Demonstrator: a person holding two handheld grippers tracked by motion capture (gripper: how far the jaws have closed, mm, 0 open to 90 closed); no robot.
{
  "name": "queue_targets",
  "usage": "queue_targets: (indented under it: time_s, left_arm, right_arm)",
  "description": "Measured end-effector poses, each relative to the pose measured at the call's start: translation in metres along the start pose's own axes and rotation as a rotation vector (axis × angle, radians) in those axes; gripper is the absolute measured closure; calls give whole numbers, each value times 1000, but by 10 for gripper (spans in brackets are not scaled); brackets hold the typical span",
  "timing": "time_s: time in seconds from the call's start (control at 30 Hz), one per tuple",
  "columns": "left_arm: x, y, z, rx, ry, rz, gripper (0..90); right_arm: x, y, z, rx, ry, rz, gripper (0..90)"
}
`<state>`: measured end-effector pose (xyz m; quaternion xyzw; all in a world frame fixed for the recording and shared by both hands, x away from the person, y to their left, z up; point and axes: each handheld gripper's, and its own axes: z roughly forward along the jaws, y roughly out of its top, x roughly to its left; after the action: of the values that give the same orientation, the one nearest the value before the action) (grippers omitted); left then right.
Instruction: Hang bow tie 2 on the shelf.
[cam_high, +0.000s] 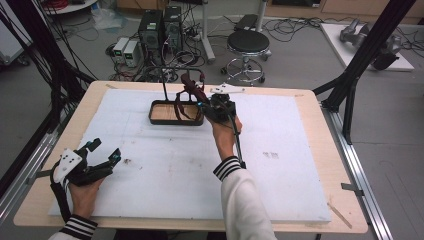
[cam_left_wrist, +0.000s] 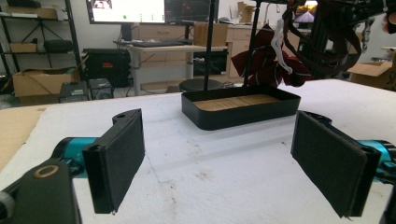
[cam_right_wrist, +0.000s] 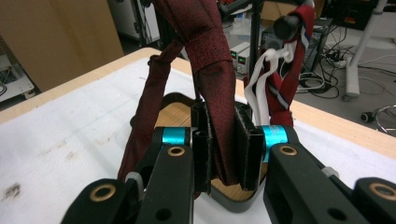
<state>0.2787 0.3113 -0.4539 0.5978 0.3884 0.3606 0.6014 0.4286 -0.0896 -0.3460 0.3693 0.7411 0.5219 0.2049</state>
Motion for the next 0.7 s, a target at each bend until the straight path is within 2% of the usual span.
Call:
queue_targets:
  time_s: [0.13,0.33,0.7]
  left_arm:
    - [0,0,0,0,0,0,178]
    - [0,0,0,1,0,0,178]
    - [0,0,0,-1,-2,0,178]
  right_arm:
    - [3,7,5,-21,-8,6,795]
    - [3,10,13,-46,-10,47,795]
    - [4,16,23,-61,-32,56,795]
